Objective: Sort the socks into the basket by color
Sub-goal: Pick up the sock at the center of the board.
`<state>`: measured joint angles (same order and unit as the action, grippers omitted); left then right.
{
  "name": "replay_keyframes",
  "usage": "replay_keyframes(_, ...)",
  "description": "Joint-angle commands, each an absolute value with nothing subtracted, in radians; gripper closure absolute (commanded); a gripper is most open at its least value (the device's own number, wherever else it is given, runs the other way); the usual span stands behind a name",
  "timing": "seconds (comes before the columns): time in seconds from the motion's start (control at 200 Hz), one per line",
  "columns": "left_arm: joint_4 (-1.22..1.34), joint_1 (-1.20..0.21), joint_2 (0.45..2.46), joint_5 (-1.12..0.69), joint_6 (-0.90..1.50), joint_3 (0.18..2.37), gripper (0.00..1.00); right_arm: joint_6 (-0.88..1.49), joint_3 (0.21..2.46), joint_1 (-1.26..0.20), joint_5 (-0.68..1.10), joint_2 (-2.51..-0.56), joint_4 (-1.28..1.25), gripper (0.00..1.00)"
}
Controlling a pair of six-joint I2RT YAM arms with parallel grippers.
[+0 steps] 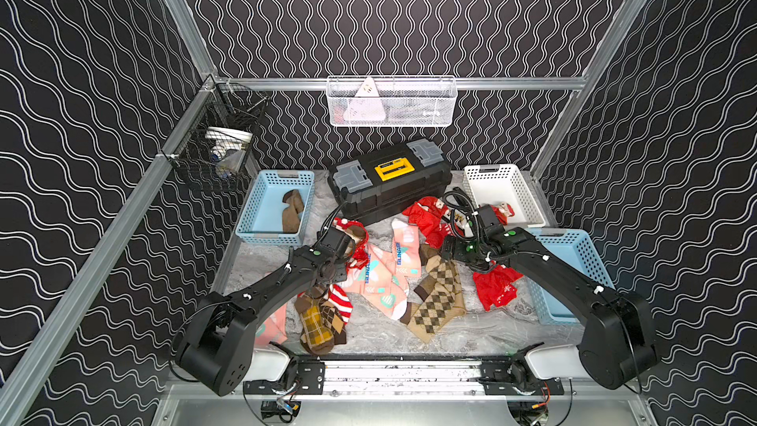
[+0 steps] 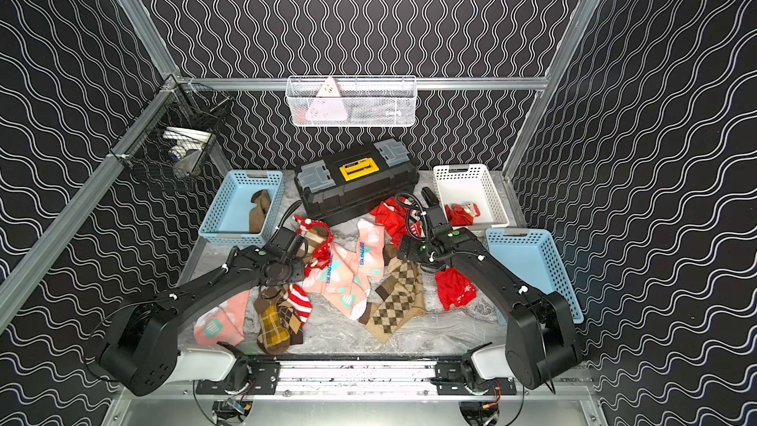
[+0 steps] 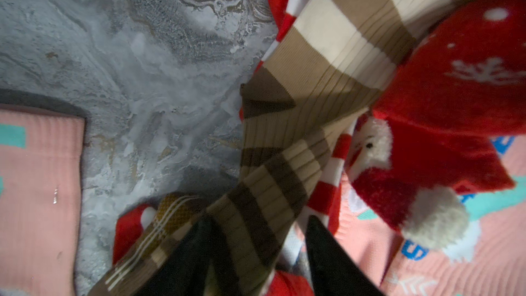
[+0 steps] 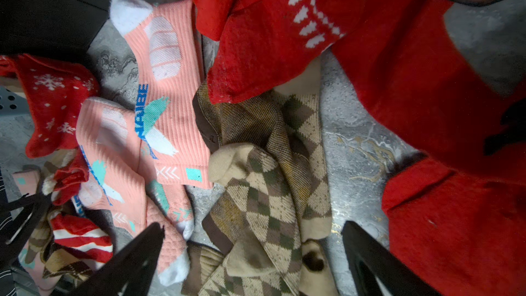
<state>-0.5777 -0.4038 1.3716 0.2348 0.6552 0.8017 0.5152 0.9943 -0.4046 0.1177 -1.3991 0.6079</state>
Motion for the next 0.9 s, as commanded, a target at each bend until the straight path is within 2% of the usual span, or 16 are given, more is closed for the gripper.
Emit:
replay_keyframes(0.0,-0.577,-0.403,1.377,0.239,0.663,0.798,0.36,0.528,0.991,-0.406,0.118,-1.397,0.592,0.00)
replay_keyframes(0.07,-0.568,-0.403,1.381,0.235,0.660,0.793,0.37,0.528,0.994,-0.405,0.119,-1.401,0.591,0.00)
replay_keyframes(0.15,-0.563,-0.403,1.394,0.232,0.657,0.787,0.45,0.529,0.996,-0.406,0.119,-1.403,0.588,0.00)
replay_keyframes(0.38,-0.564,-0.403,1.365,0.245,0.647,0.794,1.00,0.529,0.992,-0.407,0.120,-1.403,0.586,0.00)
replay_keyframes(0.896,-0.711,-0.435,1.066,0.205,0.582,0.965,1.00,0.529,0.996,-0.416,0.117,-1.394,0.597,0.00)
